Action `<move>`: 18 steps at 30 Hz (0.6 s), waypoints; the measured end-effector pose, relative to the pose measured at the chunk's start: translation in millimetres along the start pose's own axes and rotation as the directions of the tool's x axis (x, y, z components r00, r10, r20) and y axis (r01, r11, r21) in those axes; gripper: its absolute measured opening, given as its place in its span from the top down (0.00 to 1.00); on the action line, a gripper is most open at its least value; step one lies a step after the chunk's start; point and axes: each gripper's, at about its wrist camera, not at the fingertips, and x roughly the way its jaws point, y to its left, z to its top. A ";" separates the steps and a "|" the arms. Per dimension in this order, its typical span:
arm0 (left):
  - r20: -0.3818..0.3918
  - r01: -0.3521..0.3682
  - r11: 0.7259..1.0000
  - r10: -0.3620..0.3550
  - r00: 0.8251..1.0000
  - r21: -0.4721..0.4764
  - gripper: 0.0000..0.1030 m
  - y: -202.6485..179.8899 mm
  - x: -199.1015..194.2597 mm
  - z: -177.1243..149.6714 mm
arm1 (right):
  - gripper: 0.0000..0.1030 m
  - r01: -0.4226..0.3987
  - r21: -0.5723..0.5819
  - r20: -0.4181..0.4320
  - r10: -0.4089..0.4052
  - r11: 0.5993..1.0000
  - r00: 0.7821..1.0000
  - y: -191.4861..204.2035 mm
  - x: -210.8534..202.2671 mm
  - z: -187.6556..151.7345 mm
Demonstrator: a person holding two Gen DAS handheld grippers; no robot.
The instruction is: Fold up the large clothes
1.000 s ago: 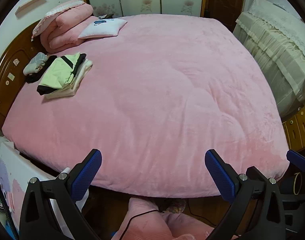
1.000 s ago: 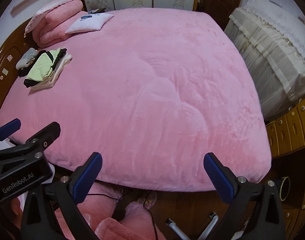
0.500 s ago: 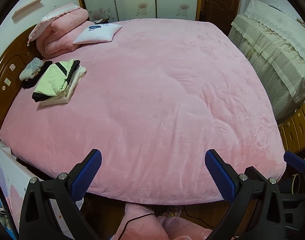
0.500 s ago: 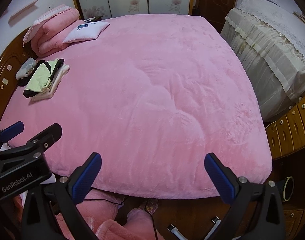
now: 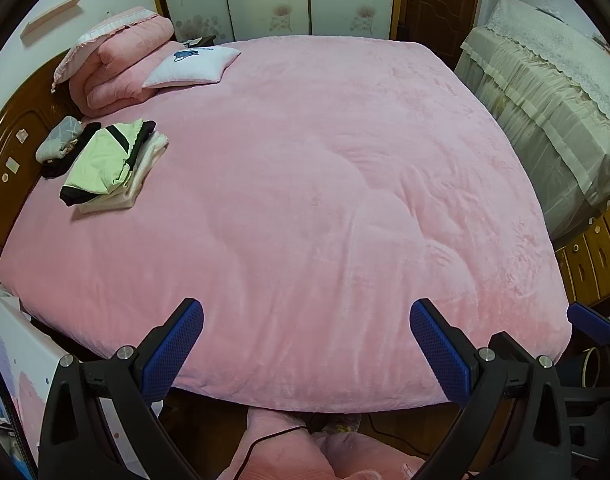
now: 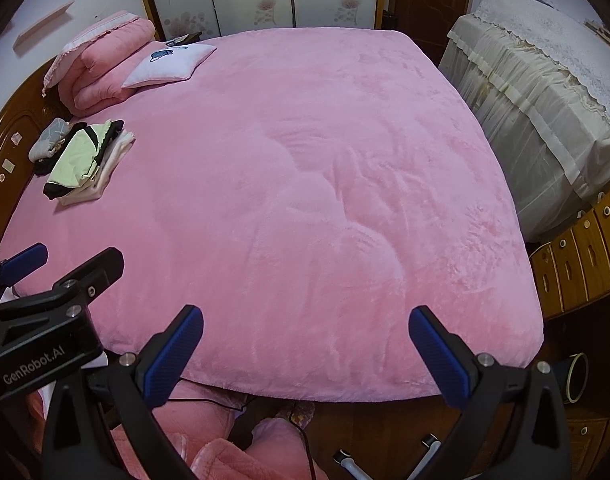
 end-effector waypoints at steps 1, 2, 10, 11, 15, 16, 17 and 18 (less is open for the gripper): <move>-0.001 -0.003 1.000 0.003 1.000 0.000 0.01 -0.1 -0.1 -0.7 | 0.00 -0.001 0.000 -0.001 0.001 1.000 1.000 -0.1 0.7 0.4; -0.001 -0.003 1.000 0.003 1.000 -0.001 0.01 -0.1 -0.1 -0.7 | 0.00 -0.001 0.001 -0.003 0.001 1.000 1.000 0.2 1.2 0.5; -0.002 -0.008 1.000 0.008 1.000 -0.001 0.01 -4.4 1.0 -0.5 | 0.00 0.002 0.000 0.002 -0.002 1.000 1.000 1.7 -0.3 0.8; -0.002 -0.009 1.000 0.009 1.000 -0.002 0.01 -5.5 1.2 -0.6 | 0.00 0.002 0.001 0.001 -0.002 1.000 1.000 1.2 -0.3 1.4; -0.002 -0.011 1.000 0.011 1.000 -0.002 0.01 -6.8 1.4 -0.2 | 0.00 0.003 -0.001 0.002 -0.003 1.000 1.000 0.9 0.0 1.6; -0.002 -0.011 1.000 0.011 1.000 -0.001 0.01 -7.2 1.3 -0.3 | 0.00 0.003 -0.001 0.002 -0.003 1.000 1.000 0.8 -0.1 1.8; -0.003 -0.011 1.000 0.011 1.000 -0.001 0.01 -7.4 1.4 0.0 | 0.00 0.004 0.000 0.002 -0.004 1.000 1.000 0.6 -0.2 1.9; -0.003 -0.012 1.000 0.012 1.000 0.000 0.01 -8.2 1.7 0.4 | 0.00 0.004 0.000 0.002 -0.004 1.000 1.000 -1.2 0.3 2.3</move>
